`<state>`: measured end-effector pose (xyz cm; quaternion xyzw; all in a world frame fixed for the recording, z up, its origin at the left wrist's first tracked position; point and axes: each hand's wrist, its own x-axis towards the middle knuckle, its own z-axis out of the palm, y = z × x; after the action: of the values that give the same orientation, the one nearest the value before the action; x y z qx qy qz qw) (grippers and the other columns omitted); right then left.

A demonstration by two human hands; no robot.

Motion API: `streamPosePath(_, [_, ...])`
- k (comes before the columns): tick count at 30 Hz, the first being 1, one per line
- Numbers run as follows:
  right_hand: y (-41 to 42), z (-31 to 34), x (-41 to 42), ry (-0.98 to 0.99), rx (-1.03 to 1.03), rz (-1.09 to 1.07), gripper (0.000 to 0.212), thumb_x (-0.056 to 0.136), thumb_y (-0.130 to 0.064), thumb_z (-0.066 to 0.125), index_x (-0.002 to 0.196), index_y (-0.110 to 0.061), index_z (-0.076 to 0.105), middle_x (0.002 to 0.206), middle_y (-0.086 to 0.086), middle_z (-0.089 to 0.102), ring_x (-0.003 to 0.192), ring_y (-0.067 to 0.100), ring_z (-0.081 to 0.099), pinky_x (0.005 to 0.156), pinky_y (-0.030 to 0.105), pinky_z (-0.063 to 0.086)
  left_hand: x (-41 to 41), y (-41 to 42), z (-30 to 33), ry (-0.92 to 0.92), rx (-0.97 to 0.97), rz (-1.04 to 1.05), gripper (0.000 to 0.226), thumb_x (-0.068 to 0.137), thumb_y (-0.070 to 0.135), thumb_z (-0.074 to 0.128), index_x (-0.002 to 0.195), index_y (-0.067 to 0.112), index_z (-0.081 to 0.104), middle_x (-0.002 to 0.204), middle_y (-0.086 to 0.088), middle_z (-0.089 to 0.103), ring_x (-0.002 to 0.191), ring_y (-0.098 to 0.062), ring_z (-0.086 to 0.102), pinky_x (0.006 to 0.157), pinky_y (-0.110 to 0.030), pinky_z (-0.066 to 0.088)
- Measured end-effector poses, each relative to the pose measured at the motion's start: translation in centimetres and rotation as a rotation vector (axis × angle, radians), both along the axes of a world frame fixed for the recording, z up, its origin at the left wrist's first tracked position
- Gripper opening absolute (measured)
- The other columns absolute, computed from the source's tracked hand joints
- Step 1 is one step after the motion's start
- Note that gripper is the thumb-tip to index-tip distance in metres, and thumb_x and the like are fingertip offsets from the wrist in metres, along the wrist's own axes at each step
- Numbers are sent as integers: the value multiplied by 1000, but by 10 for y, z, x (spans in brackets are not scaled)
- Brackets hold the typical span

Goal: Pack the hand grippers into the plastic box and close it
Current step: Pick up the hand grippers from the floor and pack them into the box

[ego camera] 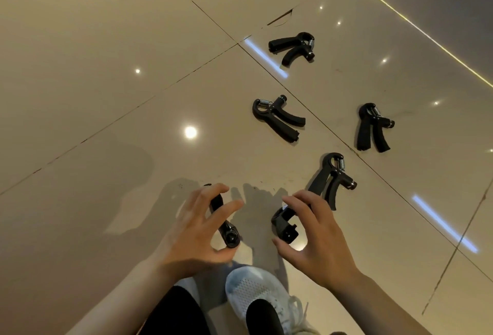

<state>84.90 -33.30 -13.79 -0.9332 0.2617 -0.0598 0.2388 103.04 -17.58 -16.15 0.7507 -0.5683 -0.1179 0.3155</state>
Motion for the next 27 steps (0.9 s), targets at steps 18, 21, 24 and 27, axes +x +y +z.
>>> streamPosePath(18, [77,165,-271,-526,-181,-529,53,74,-37,68,123,-29,47,120,-19,39,111,-2,39,93,17,35,-220,-3,251,-227,-205,-323,51,68,50,63,114,28,58,114,9,48,108,-14,47,99,-14,29])
streamPosePath(21, [109,201,-360,-649,-203,-649,51,74,-32,68,121,-28,49,116,-25,41,109,-2,45,93,9,34,-311,8,296,-171,-231,-431,52,66,50,63,114,31,58,115,11,46,109,-14,47,96,-27,39])
streamPosePath(24, [147,224,-451,-720,-219,-727,49,73,-33,66,120,-26,51,119,-26,42,108,6,49,92,7,33,-412,20,315,-138,-264,-521,52,66,50,62,115,33,56,116,12,42,110,-13,45,93,-23,39])
streamPosePath(27, [185,238,-542,-745,-236,-814,49,72,-28,69,117,-28,51,116,-13,47,109,-2,44,89,5,32,-515,40,311,-116,-287,-575,50,66,50,62,113,37,54,115,15,37,108,-12,43,86,-12,35])
